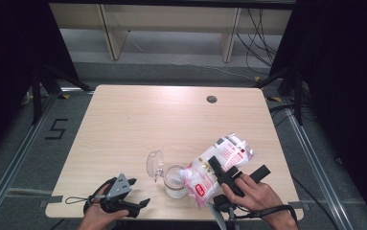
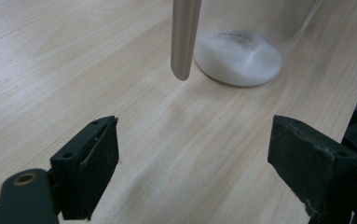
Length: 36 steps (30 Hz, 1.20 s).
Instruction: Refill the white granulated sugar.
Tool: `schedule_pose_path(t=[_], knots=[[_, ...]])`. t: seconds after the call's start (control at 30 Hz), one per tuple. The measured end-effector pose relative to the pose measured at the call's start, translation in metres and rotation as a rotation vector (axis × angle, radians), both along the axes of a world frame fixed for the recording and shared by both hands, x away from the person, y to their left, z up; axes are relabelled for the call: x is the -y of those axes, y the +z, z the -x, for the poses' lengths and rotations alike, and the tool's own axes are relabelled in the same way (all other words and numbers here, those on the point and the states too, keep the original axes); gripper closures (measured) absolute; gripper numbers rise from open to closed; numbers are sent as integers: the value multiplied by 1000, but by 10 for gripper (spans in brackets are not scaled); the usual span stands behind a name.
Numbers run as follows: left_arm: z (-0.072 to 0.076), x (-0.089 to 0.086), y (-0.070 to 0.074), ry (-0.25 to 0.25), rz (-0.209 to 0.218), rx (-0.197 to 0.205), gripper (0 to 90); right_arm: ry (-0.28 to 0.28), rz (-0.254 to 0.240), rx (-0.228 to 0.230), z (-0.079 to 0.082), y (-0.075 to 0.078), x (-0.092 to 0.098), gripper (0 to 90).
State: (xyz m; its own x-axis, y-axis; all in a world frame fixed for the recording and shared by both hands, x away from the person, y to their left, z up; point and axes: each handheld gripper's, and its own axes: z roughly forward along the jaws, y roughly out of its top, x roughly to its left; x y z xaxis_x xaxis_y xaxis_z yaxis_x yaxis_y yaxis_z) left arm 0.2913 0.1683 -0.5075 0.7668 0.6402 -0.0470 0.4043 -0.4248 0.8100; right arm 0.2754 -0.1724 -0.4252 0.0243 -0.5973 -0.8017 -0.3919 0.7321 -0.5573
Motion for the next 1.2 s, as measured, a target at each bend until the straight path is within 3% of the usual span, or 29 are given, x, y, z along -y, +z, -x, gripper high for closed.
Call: schedule_pose_path(t=[0.17,0.2,0.4,0.43,0.5,1.2], knots=[[0,0,0,1,-1,-1,160,3,-7,-7,0,-1,0,622],[0,0,0,1,-2,1,160,26,24,7,-1,1,-1,622],[-1,0,0,-2,6,10,160,4,10,-11,0,0,-1,623],[0,1,0,2,15,2,160,30,63,2,-2,3,-3,623],[0,0,1,4,15,2,160,-1,-5,-14,0,-1,-1,623],[-1,-1,1,-2,0,7,160,-1,3,-19,0,-1,-2,626]])
